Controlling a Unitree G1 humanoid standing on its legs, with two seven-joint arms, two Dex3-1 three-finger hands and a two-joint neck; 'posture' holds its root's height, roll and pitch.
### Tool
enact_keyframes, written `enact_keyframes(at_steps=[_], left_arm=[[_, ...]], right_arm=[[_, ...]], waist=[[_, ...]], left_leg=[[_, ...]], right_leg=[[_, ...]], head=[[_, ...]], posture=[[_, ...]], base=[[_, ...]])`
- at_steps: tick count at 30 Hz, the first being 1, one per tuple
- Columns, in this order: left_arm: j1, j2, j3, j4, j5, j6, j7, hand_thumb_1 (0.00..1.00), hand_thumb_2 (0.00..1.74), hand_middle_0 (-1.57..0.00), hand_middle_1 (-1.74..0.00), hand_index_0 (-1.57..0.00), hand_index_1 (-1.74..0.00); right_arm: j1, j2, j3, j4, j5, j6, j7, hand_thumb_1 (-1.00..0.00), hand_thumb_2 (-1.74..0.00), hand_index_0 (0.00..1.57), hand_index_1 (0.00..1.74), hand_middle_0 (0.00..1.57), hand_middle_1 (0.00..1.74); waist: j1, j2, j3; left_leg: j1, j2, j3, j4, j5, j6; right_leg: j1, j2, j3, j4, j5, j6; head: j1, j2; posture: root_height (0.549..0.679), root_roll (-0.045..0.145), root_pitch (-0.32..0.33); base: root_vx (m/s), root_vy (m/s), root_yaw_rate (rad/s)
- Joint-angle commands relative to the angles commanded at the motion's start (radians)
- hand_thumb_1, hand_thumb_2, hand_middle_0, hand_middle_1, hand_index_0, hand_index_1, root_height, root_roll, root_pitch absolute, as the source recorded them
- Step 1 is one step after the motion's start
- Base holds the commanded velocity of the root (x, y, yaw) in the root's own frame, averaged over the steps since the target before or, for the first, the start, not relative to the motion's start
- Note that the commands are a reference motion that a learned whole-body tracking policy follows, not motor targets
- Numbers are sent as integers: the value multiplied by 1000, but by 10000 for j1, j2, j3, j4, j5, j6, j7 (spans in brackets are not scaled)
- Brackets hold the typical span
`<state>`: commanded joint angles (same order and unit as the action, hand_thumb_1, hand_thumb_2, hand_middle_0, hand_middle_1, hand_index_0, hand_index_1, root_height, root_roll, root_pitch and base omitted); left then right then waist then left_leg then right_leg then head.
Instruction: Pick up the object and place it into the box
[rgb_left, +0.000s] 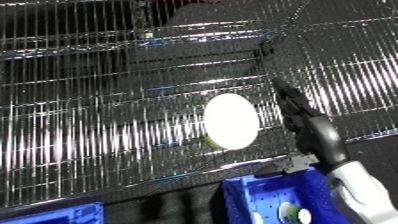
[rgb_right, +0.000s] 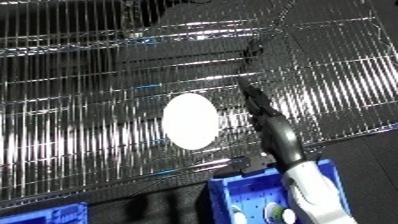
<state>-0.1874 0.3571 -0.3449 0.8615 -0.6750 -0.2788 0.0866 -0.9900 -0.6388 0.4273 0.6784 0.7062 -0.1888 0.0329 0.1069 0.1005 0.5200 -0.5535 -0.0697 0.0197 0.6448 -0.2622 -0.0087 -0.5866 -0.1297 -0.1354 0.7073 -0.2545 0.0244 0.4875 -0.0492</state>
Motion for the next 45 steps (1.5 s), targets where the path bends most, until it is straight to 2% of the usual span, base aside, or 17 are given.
enact_keyframes(at_steps=[15, 24, 33, 41, 45], left_arm=[[26, -76, -230, -377, -17, 44, 50, 0, 0, 0, 0, 0, 0], [64, -122, -306, -544, -9, 142, 20, 0, 0, 0, 0, 0, 0], [66, -146, -298, -539, -1, 99, 72, 0, 0, 0, 0, 0, 0], [94, -161, -202, -435, 52, 19, 57, 0, 0, 0, 0, 0, 0], [114, -188, -68, -371, 120, -21, 84, 0, 0, 0, 0, 0, 0]], right_arm=[[-1046, 451, 435, 375, 76, -126, 240, 0, 0, 0, 0, 0, 0], [-1349, 709, 622, 286, -30, 54, 387, -450, -783, 706, 783, 706, 783], [-1191, 660, 691, 396, -108, 166, 251, -900, -1566, 1413, 1566, 1413, 1566], [-867, 498, 489, -36, -96, -102, 140, -900, -1566, 1413, 1566, 1413, 1566], [-548, 393, 188, -855, -291, -372, -42, -900, -1566, 1413, 1566, 1413, 1566]], waist=[[312, 243, 0], [390, 344, 0], [355, 325, 0], [200, 242, 0], [43, 136, 0]], left_leg=[[-43, -134, -84, -152, 94, 11], [31, -162, -101, -236, 132, 5], [60, -114, -99, -307, 190, 9], [197, -20, -85, -438, 237, -23], [336, 57, -41, -547, 256, -56]], right_leg=[[-66, -127, -83, -13, 3, 3], [-37, -196, -102, -22, -15, -8], [-22, -186, -98, -56, 0, -17], [72, -130, -41, -186, 26, -15], [174, -73, 14, -318, 59, 16]], head=[[502, 188], [716, 200], [568, 239], [420, 497], [158, 645]], posture=[[639, 74, 134], [640, 78, 132], [640, 77, 133], [641, 77, 130], [643, 76, 128]], base=[[9, 15, 40], [4, 7, 27], [-12, -6, -9], [-24, -18, -41], [-14, -13, -98]])
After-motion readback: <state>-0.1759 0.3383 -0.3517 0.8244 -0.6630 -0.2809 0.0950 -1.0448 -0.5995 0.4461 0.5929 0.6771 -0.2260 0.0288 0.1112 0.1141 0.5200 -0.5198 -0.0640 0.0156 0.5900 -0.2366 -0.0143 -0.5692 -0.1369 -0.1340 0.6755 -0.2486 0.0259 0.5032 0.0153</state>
